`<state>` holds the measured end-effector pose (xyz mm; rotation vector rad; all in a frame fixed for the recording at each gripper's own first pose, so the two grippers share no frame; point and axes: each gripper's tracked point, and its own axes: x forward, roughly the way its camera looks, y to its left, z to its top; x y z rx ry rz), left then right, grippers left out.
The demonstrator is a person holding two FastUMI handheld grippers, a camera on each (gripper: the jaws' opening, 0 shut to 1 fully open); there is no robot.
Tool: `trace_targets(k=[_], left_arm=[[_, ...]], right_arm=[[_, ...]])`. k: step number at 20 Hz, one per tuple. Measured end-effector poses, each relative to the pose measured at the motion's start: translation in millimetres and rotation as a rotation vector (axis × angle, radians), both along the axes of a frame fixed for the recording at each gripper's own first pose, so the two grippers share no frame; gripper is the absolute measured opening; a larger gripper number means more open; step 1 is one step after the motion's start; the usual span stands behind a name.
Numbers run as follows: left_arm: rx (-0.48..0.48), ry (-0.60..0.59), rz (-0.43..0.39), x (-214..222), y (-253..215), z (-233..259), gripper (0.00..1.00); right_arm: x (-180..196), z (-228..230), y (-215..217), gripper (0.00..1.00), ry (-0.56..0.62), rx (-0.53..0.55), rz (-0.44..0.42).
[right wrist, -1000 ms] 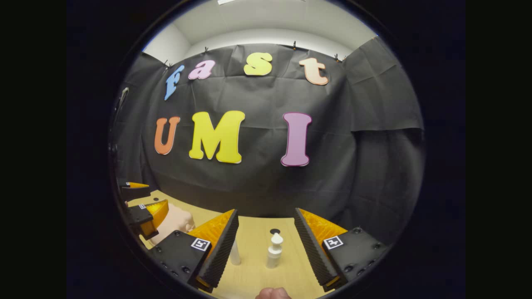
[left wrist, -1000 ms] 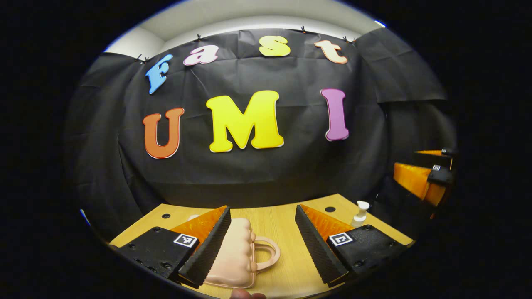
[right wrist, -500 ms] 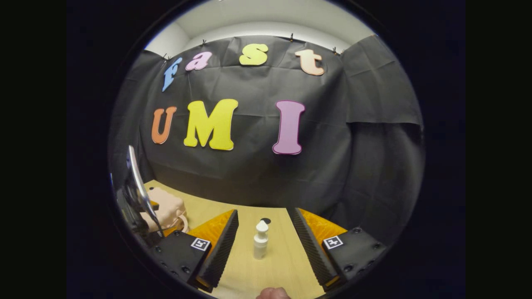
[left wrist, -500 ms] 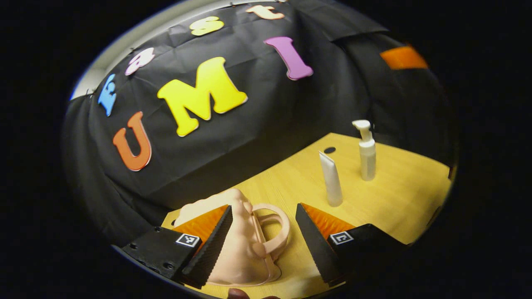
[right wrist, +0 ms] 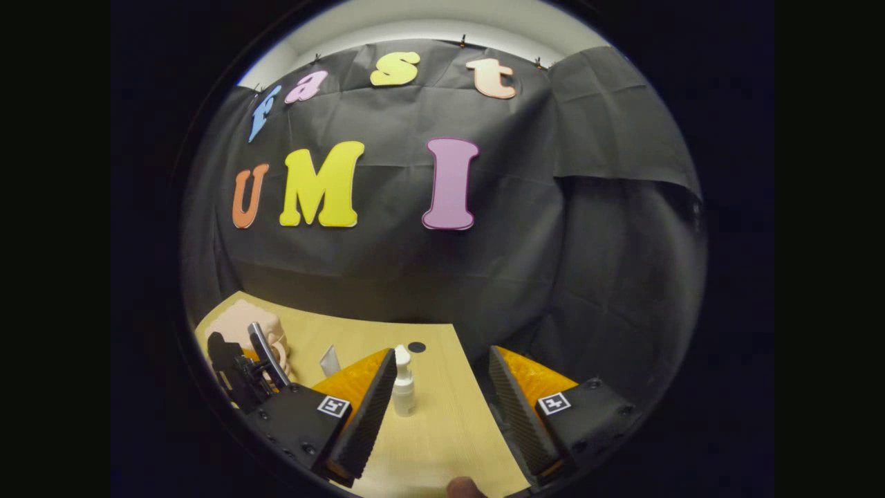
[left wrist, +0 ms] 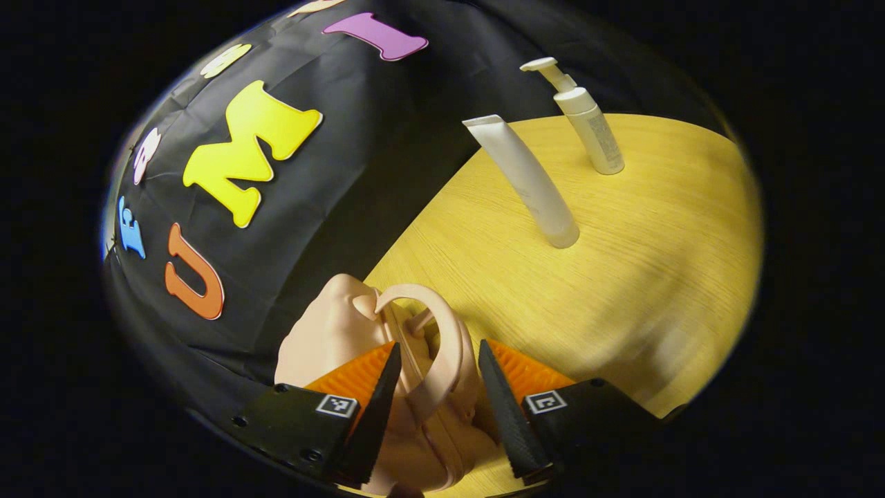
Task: First open the suitcase, pack the skin care products into it, and then close the suitcase.
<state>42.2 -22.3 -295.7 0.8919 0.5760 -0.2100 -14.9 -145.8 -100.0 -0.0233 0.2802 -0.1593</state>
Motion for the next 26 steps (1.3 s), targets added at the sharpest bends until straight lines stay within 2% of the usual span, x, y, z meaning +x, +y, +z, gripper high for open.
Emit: trace_targets(k=[2, 3, 4, 5, 7, 9, 11, 14, 16, 20, 21, 25, 26], left_arm=[[0.036, 0.034, 0.014, 3, 2, -9, 0.57], [0.055, 0.038, 0.012, 5, 3, -8, 0.45], [0.066, 0.045, 0.002, 7, 2, -10, 0.43], [0.080, 0.058, 0.002, 8, 2, -10, 0.33], [0.093, 0.057, -0.005, 8, 0, -5, 0.26], [0.073, 0.044, -0.011, 8, -4, 4, 0.17], [0.048, 0.046, 0.018, 5, -1, 14, 0.10], [-0.025, 0.014, 0.065, 6, 10, 44, 0.04], [-0.093, -0.022, 0.087, 7, 15, 70, 0.03], [-0.169, -0.130, 0.104, 13, 41, 123, 0.03], [-0.196, -0.162, 0.122, 14, 54, 139, 0.03], [-0.454, -0.329, 0.240, 10, 129, 204, 0.03], [-0.474, -0.390, 0.253, 9, 158, 223, 0.03]], right_arm=[[-1, -5, 3, 0.80, 0.007, 0.009, 0.007], [-1, -8, 7, 0.80, 0.013, 0.013, 0.017], [-2, -8, 9, 0.80, 0.017, 0.007, 0.025], [-3, -7, 12, 0.80, 0.013, -0.001, 0.037], [-3, -4, 18, 0.80, -0.002, -0.021, 0.058], [-3, -3, 24, 0.80, -0.012, -0.024, 0.070], [-3, -1, 28, 0.80, -0.022, -0.016, 0.072], [-2, 4, 33, 0.80, -0.037, -0.007, 0.073], [0, 6, 37, 0.80, -0.043, -0.002, 0.072], [6, 13, 54, 0.80, -0.053, 0.009, 0.077], [7, 17, 60, 0.79, -0.064, 0.014, 0.082], [10, 23, 84, 0.80, -0.077, 0.023, 0.101], [10, 26, 91, 0.80, -0.079, 0.022, 0.106]])
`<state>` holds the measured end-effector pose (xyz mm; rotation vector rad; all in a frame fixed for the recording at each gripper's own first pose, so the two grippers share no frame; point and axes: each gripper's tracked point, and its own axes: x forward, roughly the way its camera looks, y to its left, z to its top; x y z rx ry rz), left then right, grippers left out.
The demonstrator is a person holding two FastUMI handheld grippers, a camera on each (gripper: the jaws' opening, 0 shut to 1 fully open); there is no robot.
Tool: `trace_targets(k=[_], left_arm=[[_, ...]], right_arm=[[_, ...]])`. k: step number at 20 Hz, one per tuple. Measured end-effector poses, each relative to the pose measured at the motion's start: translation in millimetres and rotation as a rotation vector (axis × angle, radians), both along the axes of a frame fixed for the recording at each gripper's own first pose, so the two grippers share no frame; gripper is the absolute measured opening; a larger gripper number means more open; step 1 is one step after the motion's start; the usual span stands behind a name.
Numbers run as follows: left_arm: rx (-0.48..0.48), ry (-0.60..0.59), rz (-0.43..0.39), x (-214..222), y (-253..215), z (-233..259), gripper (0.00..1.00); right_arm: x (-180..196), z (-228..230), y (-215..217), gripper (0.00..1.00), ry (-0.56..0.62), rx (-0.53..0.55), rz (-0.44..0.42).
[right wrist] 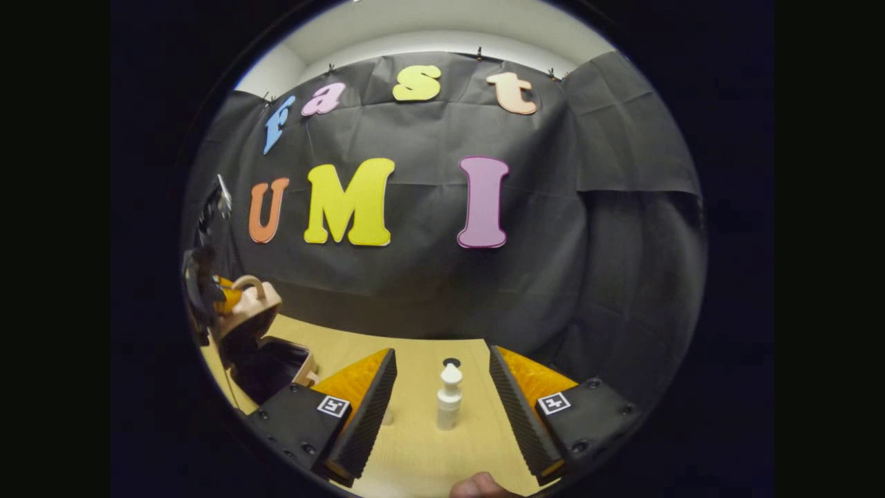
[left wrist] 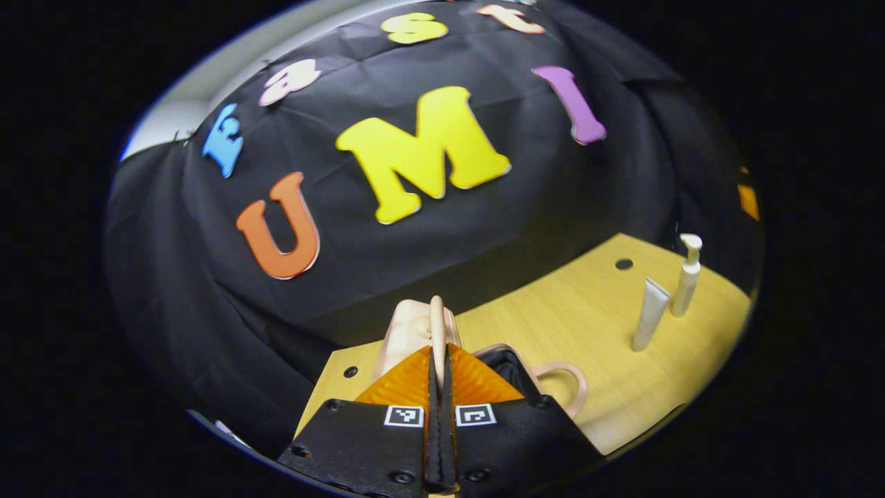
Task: First open the suitcase, pack the skin care products into it, and then close the suitcase.
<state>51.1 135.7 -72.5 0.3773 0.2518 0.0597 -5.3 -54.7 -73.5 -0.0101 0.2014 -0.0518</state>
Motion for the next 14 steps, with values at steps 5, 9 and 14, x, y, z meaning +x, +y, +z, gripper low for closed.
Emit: trace_targets(k=[5, 9, 14], left_arm=[[0.005, -0.125, 0.091, 14, 136, 19, 0.03], [-0.073, -0.123, 0.190, 8, 245, -11, 0.03], [-0.173, -0.007, 0.283, 2, 337, -105, 0.02]], right_arm=[[-3, 19, 32, 0.80, -0.030, -0.025, 0.021], [-7, 22, 62, 0.80, -0.004, -0.060, 0.042], [-11, 14, 86, 0.80, 0.046, -0.119, 0.064]])
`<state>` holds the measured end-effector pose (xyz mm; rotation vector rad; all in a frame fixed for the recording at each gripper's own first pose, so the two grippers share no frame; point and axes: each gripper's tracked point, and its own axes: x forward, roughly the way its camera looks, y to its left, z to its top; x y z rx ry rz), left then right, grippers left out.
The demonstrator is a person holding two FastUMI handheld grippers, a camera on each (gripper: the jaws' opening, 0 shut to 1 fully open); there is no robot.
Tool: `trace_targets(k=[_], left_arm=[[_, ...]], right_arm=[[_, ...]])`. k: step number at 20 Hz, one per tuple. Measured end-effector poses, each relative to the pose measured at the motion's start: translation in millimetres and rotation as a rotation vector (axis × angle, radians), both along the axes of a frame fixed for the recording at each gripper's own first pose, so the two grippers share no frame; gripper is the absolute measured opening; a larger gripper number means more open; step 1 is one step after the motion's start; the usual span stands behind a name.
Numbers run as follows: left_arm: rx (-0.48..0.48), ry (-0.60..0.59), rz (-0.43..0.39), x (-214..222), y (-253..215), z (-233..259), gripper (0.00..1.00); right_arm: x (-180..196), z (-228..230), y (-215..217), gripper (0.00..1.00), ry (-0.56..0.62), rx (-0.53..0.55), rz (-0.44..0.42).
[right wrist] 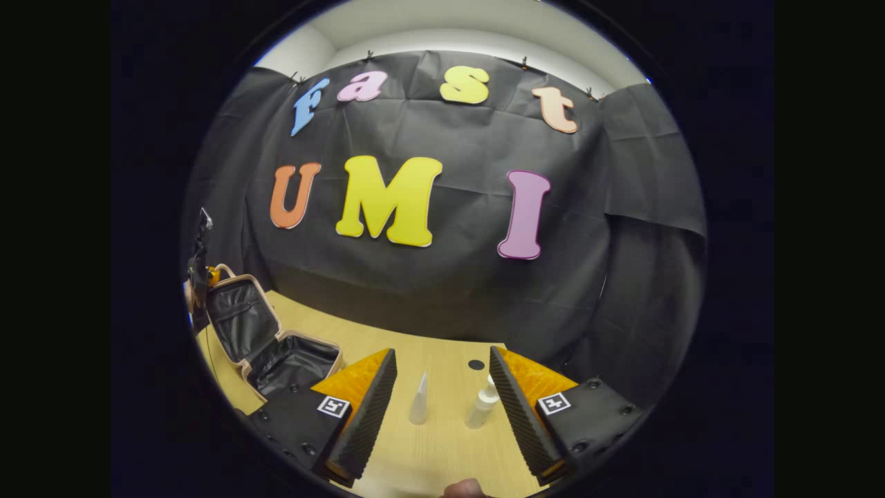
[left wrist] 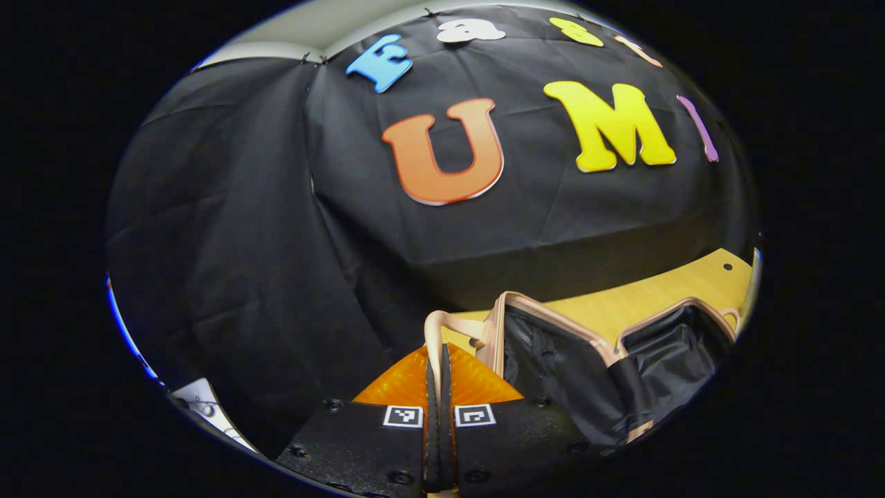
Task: First open the suitcase, pack the skin care products into it, and then close the suitcase.
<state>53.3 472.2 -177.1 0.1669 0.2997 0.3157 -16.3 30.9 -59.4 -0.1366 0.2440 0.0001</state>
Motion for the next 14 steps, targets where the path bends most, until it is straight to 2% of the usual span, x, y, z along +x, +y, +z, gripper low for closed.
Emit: trace_targets(k=[3, 9, 10, 11, 12, 13, 14], left_arm=[[-0.131, 0.075, 0.057, 8, 19, -57, 0.03], [-0.427, 0.189, 0.072, 5, 22, -142, 0.03], [-0.457, 0.220, 0.072, 1, 21, -150, 0.04], [-0.486, 0.199, 0.069, 2, 23, -147, 0.05], [-0.498, 0.209, 0.080, 1, 27, -148, 0.01], [-0.489, 0.235, 0.099, -3, 30, -154, 0.14], [-0.457, 0.250, 0.123, -6, 38, -154, 0.14]], right_arm=[[2, -10, 16, 0.80, 0.044, -0.008, 0.009], [3, -23, 40, 0.80, 0.093, -0.024, 0.046], [3, -23, 42, 0.80, 0.092, -0.023, 0.050], [4, -24, 42, 0.80, 0.094, -0.021, 0.051], [6, -26, 43, 0.80, 0.095, -0.014, 0.051], [6, -26, 44, 0.80, 0.095, -0.003, 0.052], [8, -27, 44, 0.79, 0.095, 0.004, 0.051]])
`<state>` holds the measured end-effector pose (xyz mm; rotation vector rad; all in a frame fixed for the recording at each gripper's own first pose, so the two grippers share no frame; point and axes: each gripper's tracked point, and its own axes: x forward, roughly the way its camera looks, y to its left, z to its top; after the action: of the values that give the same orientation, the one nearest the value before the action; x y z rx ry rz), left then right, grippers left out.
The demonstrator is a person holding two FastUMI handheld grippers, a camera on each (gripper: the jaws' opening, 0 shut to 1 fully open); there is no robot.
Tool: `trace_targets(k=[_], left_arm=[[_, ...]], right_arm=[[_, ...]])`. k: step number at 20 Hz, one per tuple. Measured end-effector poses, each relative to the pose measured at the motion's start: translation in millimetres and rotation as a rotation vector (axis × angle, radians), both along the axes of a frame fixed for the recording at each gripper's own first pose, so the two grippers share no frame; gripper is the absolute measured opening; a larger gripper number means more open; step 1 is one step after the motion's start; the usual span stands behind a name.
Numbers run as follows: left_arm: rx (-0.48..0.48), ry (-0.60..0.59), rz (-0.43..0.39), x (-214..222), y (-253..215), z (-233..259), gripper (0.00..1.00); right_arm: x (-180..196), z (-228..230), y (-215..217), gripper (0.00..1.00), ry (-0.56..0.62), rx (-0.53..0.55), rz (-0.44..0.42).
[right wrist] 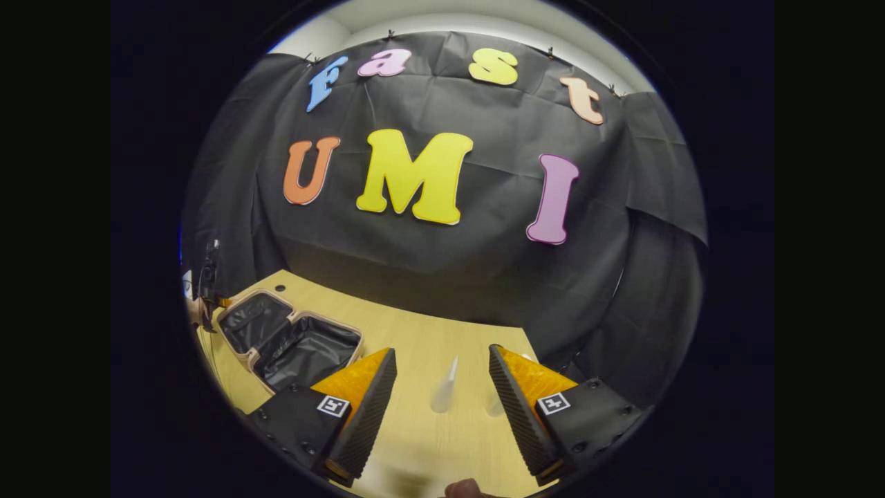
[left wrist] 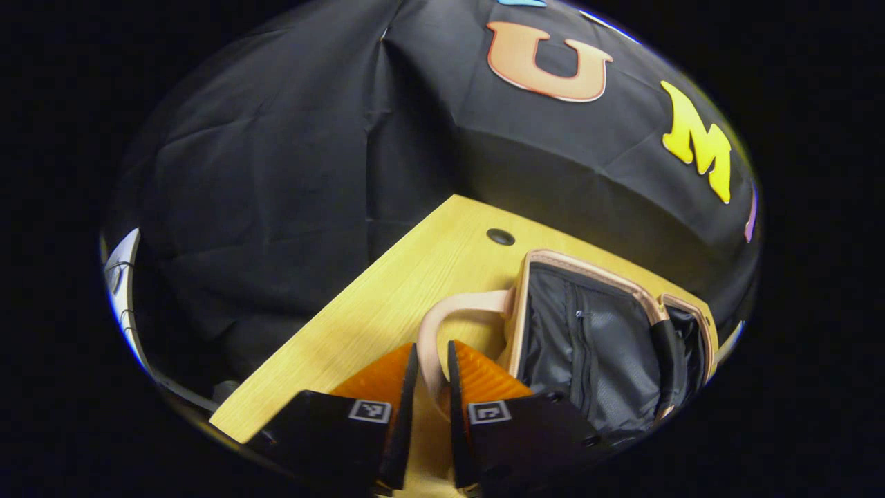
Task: First open the suitcase, pack the skin care products into it, and then close the suitcase.
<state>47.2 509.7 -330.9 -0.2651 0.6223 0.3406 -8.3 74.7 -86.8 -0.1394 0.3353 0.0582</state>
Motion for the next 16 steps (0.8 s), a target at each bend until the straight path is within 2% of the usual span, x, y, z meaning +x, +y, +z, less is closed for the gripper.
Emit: trace_targets(k=[2, 4, 5, 7, 10, 11, 13, 16], left_arm=[[0.060, 0.002, 0.013, -7, 7, 16, 0.54], [0.087, -0.050, 0.016, -8, -12, 55, 0.95], [0.117, -0.099, 0.010, -7, -25, 79, 0.85], [0.179, -0.172, -0.019, -8, -64, 127, 0.98], [0.241, -0.277, -0.059, -12, -140, 193, 0.98], [0.223, -0.327, -0.070, -17, -185, 216, 0.98], [0.204, -0.358, -0.132, -11, -261, 231, 1.00], [0.155, -0.374, -0.217, -15, -357, 226, 0.98]], right_arm=[[0, 0, -3, 0.79, -0.002, 0.014, -0.001], [3, 2, -10, 0.80, -0.017, 0.030, -0.008], [3, 2, -15, 0.80, -0.022, 0.047, -0.017], [6, -1, -25, 0.80, -0.022, 0.085, -0.028], [9, 2, -49, 0.80, -0.051, 0.116, -0.041], [11, 3, -62, 0.80, -0.064, 0.123, -0.048], [12, 1, -82, 0.80, -0.072, 0.135, -0.058], [14, -2, -110, 0.80, -0.071, 0.141, -0.065]])
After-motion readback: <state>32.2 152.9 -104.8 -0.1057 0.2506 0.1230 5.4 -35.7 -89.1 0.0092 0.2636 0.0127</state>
